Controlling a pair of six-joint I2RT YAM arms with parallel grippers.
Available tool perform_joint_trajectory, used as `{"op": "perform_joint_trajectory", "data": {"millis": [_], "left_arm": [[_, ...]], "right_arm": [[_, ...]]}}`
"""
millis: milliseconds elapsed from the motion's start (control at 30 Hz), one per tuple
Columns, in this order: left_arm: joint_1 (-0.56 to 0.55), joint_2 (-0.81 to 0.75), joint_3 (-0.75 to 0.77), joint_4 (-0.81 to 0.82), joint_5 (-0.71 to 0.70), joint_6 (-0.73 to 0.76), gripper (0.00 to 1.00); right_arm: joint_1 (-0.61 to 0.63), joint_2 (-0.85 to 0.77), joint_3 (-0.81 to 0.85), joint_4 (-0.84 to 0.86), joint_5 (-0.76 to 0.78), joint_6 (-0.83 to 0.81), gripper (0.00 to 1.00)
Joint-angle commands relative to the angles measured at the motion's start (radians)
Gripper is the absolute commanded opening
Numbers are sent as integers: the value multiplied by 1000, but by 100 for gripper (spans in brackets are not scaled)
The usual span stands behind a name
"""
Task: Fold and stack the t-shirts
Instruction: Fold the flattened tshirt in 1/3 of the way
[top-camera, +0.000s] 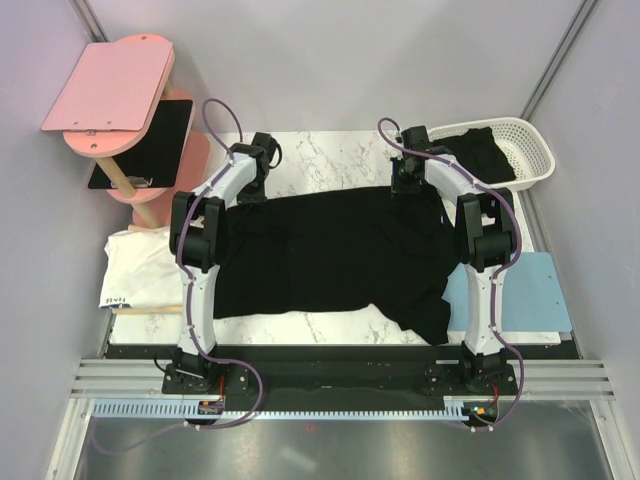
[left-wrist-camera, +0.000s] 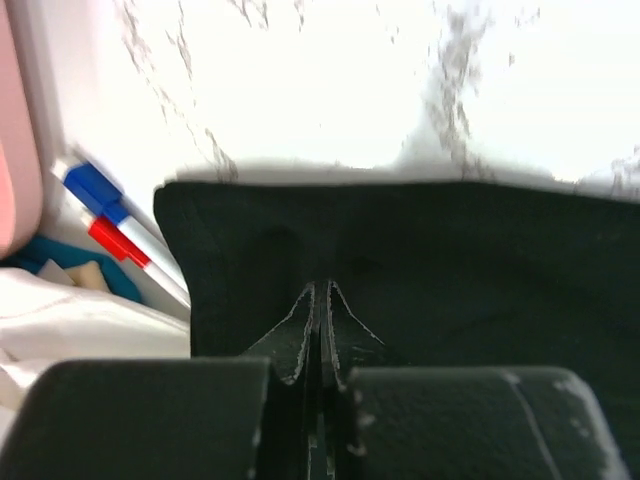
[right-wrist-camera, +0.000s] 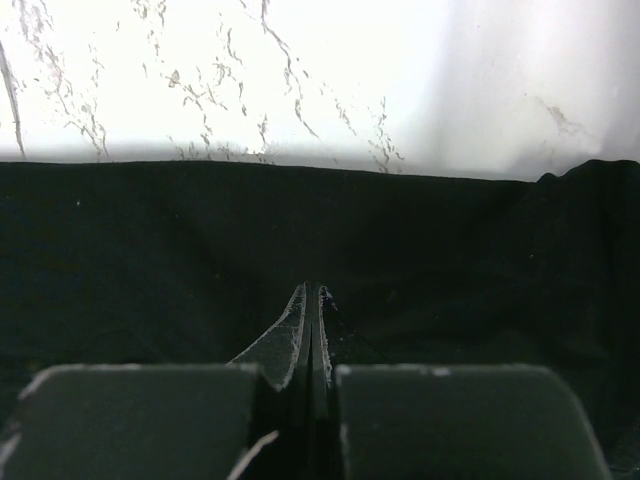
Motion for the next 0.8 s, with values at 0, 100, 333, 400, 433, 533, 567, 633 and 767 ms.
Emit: {"op": "perform_joint_trajectory", "data": {"millis": [0, 100, 333, 400, 433, 533, 567, 633, 767], "left_arm": [[5, 95, 130, -88, -72, 48, 2], [20, 170, 189, -157, -74, 37, 2], [46, 264, 297, -229, -84, 23, 2], [48, 304, 370, -241, -86, 26, 2], [48, 317, 400, -250, -83, 29, 2], [46, 368, 515, -250, -48, 57, 2], [43, 380, 579, -246, -40, 66, 2], [39, 411, 628, -221, -22, 99, 2], [31, 422, 652, -157, 21, 124, 2]], "right_arm": [[3, 2, 27, 20, -5, -7, 0], [3, 9, 29, 22, 4, -9, 0], [3, 13, 32, 20, 10, -6, 0], [3, 10, 32, 22, 10, -7, 0], [3, 9, 30, 22, 16, -10, 0], [3, 1, 27, 20, 25, -9, 0], [2, -1, 27, 22, 28, -10, 0], [0, -4, 26, 23, 36, -13, 0], [2, 9, 23, 22, 55, -21, 0]]}}
